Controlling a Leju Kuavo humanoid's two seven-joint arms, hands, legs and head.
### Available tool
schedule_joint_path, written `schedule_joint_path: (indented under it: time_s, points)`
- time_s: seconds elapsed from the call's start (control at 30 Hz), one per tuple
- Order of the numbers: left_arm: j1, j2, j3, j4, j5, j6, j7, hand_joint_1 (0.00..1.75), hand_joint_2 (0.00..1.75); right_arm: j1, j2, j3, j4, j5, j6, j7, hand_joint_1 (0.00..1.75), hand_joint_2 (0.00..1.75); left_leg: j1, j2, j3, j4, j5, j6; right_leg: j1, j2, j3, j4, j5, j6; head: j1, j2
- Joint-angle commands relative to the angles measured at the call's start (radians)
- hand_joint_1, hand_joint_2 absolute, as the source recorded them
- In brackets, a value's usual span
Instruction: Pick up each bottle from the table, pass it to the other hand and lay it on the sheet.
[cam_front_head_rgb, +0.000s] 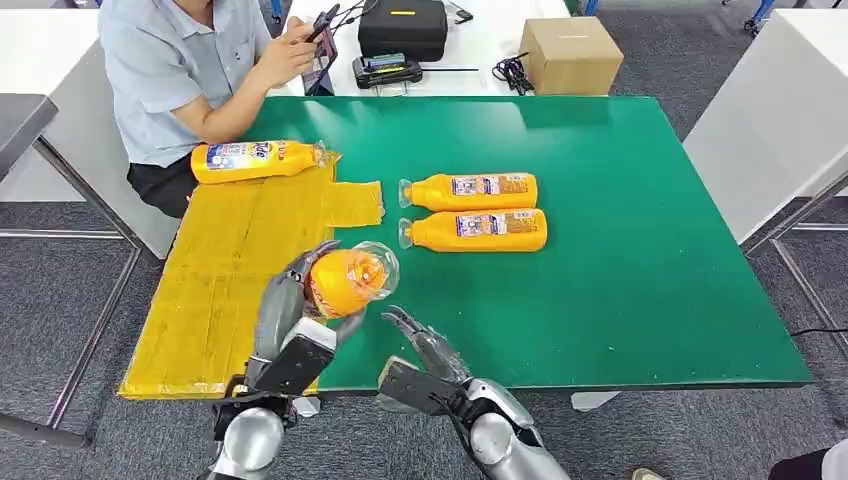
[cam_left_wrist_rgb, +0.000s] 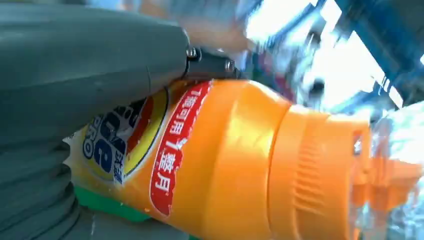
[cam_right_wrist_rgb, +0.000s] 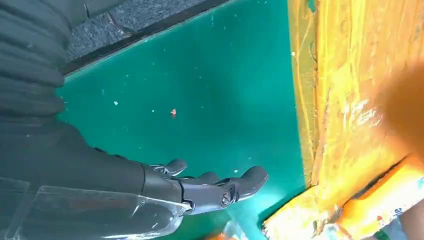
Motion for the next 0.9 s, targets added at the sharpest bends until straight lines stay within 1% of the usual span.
schedule_joint_path:
  time_s: [0.03,0.17,0.2,0.23,0.27,0.33,0.47,0.57,0.63,0.73,0.83,0.87,0.9]
  points:
    - [-0.07,0.045,0.045,-0.011,-0.34,0.055,0.109,1.75,1.75,-0.043,0.012,-0.031,0.056,0.001,0.011,-0.015,0.0,1.75,0.001,0.001,0.002,0.0,0.0,-0.002,0.001,0.0,0.002,0.0,0.0,-0.002,0.0,0.0]
    - [-0.096,0.052,0.068,0.057,-0.437,0.074,0.144,1.75,1.75,-0.041,0.01,-0.029,0.048,-0.002,0.011,-0.021,0.0,1.75,0.001,0.001,0.004,0.0,-0.001,-0.002,0.002,0.0,0.004,0.0,-0.001,-0.003,0.0,0.0]
    - [-0.105,0.061,0.07,0.079,-0.48,0.077,0.159,1.75,1.75,-0.043,0.009,-0.027,0.049,-0.002,0.012,-0.022,0.0,1.75,0.0,0.0,0.002,-0.001,0.0,-0.001,0.0,-0.001,0.002,-0.001,0.0,-0.002,0.0,0.0]
    - [-0.126,0.081,0.064,0.131,-0.559,0.066,0.194,1.75,1.75,-0.054,0.006,-0.021,0.059,-0.006,0.019,-0.028,0.0,1.75,0.001,0.0,0.003,-0.001,-0.001,-0.002,0.001,0.0,0.003,-0.001,-0.001,-0.003,0.0,0.0]
    - [-0.141,0.086,0.073,0.171,-0.586,0.073,0.223,1.75,1.75,-0.062,0.005,-0.018,0.068,-0.011,0.024,-0.033,0.0,1.75,0.0,0.001,0.003,-0.001,0.0,-0.001,0.0,0.0,0.003,-0.001,0.0,-0.002,0.0,0.0]
    - [-0.173,0.104,0.076,0.248,-0.6,0.077,0.232,1.75,1.75,-0.074,0.006,-0.016,0.084,-0.017,0.025,-0.039,0.0,1.75,0.001,0.0,0.005,-0.002,0.0,-0.002,0.001,-0.001,0.005,-0.002,-0.001,-0.003,0.0,0.0]
    - [-0.233,0.123,0.106,0.387,-0.635,0.046,0.277,1.75,1.75,-0.09,0.003,-0.011,0.099,-0.033,0.03,-0.055,0.0,1.75,0.0,0.0,0.004,-0.002,0.0,-0.002,0.0,0.0,0.004,-0.001,0.0,-0.002,0.0,0.0]
    - [-0.274,0.141,0.129,0.486,-0.65,0.031,0.292,1.75,1.75,-0.102,0.005,-0.004,0.115,-0.042,0.036,-0.065,0.0,1.75,0.001,0.0,0.004,-0.002,0.001,-0.002,0.001,-0.001,0.004,-0.001,0.0,-0.002,0.0,0.0]
    - [-0.298,0.149,0.141,0.546,-0.651,0.046,0.285,1.75,1.75,-0.111,0.007,0.002,0.126,-0.047,0.037,-0.07,0.0,1.75,0.0,0.001,0.003,-0.001,0.001,-0.001,0.0,0.0,0.002,-0.001,0.0,-0.002,0.0,0.0]
    - [-0.31,0.153,0.161,0.595,-0.644,0.027,0.281,1.75,1.75,-0.108,0.006,0.005,0.124,-0.051,0.034,-0.072,0.0,1.75,0.001,0.001,0.005,-0.002,0.0,-0.002,0.001,0.0,0.005,-0.001,0.0,-0.003,0.0,0.0]
    - [-0.306,0.159,0.17,0.609,-0.645,0.035,0.282,1.75,1.75,-0.107,0.005,0.004,0.124,-0.053,0.033,-0.073,0.0,1.75,0.001,0.001,0.004,-0.001,0.0,-0.001,0.001,0.001,0.004,-0.001,0.0,-0.002,0.0,0.0]
    - [-0.319,0.159,0.175,0.649,-0.645,0.02,0.281,1.75,1.75,-0.108,0.005,0.005,0.127,-0.055,0.033,-0.074,0.0,1.75,0.0,0.001,0.003,-0.001,0.0,-0.001,0.0,0.0,0.002,0.0,0.0,-0.001,0.0,0.0]
    - [-0.319,0.159,0.175,0.649,-0.645,0.02,0.281,1.71,1.75,-0.108,0.005,0.005,0.127,-0.055,0.033,-0.074,0.0,1.75,0.0,0.0,0.002,-0.001,0.001,-0.001,0.0,0.0,0.002,0.0,0.0,-0.001,0.0,0.0]
